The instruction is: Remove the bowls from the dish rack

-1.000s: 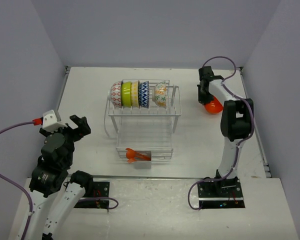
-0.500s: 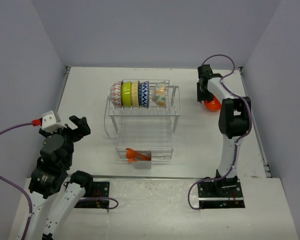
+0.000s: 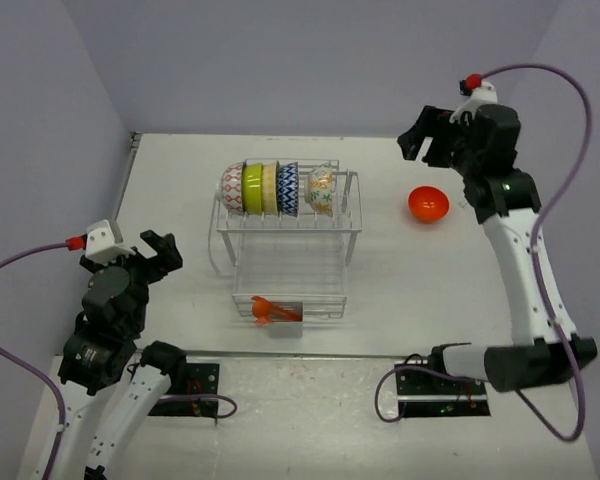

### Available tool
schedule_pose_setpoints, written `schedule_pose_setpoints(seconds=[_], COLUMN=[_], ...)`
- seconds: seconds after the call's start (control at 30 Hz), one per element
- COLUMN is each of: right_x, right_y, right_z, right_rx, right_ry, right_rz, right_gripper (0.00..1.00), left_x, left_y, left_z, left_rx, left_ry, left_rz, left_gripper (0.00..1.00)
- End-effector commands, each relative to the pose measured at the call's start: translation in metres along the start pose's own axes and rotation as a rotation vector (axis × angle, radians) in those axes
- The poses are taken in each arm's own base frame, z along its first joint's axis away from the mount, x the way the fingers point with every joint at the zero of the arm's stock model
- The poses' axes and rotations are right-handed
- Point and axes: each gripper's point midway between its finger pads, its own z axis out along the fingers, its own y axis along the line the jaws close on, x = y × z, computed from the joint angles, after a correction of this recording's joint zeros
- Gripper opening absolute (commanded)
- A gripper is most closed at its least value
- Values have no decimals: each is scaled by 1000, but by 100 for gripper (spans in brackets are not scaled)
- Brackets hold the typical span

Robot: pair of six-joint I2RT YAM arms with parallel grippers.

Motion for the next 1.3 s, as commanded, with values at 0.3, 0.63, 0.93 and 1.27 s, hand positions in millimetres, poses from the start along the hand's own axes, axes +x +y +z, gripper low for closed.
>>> schedule_pose_setpoints(seconds=[0.3,0.63,0.93,1.27], right_x=[22,68,90,100], right_y=[176,171,186,193], right_z=[-93,-55,-53,-48], right_rx=[-947,-876,-983,-1066], right_ry=[118,253,329,376], right_rz=[149,206,212,237], right_gripper=[94,74,38,26], left_x=[0,4,5,4], left_y=[-1,-4,-5,-5], left_z=[9,11,13,12], left_rx=[-15,-7,-4,1], left_ry=[-1,14,20,16], left_rz=[17,28,30,29], left_gripper=[100,100,100,100])
